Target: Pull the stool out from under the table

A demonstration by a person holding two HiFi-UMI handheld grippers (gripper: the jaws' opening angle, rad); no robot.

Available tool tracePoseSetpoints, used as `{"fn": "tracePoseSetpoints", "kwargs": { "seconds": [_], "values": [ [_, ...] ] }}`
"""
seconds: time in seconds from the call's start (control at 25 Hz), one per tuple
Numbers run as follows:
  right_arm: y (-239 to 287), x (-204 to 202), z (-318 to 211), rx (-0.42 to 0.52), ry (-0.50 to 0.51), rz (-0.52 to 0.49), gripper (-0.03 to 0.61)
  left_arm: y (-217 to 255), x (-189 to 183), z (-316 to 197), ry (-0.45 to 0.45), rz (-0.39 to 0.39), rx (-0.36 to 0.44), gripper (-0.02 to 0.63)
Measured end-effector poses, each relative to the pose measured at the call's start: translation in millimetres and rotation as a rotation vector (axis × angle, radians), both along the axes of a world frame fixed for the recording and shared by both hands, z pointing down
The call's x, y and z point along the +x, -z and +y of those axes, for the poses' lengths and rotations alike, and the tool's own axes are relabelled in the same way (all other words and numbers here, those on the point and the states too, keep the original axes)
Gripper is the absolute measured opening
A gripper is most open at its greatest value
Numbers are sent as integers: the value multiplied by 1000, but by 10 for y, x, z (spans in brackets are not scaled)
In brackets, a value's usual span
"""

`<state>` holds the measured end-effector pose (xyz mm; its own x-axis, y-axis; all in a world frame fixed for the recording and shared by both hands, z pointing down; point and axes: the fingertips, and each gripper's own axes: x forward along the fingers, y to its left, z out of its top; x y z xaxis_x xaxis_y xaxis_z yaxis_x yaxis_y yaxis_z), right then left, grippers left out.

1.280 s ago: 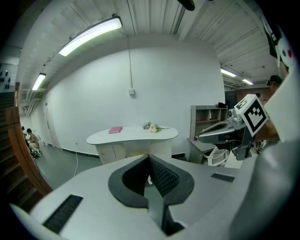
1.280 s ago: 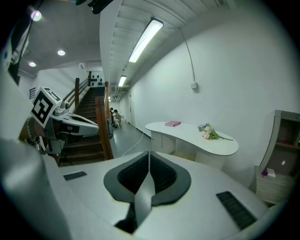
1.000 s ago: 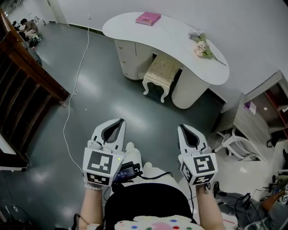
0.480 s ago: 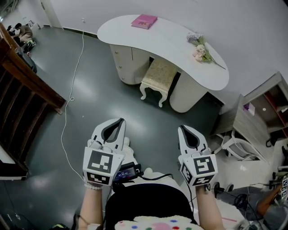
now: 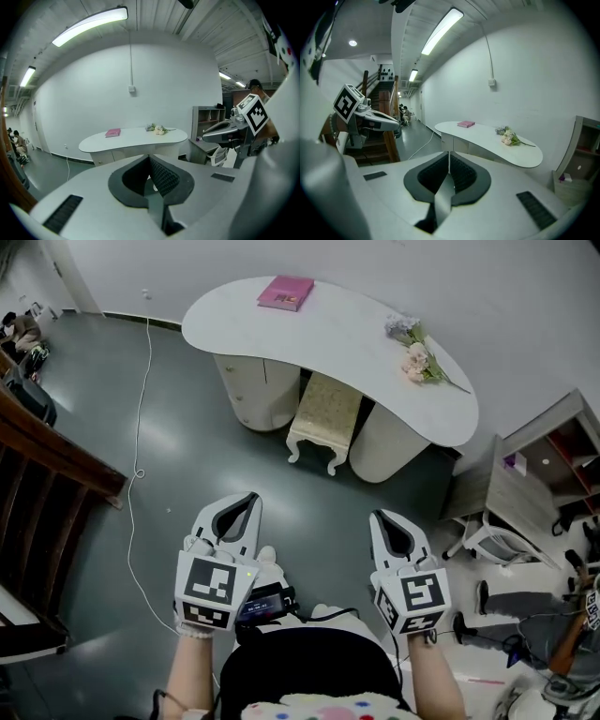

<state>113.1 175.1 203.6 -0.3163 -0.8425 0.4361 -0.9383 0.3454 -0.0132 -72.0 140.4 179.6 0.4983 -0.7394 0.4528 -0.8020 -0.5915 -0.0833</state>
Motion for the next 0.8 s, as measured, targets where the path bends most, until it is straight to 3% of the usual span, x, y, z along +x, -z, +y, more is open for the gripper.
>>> {"fn": "tracePoseSetpoints", "kwargs": {
  "seconds": [0.8],
  "values": [
    [37, -747, -1203, 0, -169, -38, 37, -200, -617, -1366, -190, -11, -42, 16]
  ]
}}
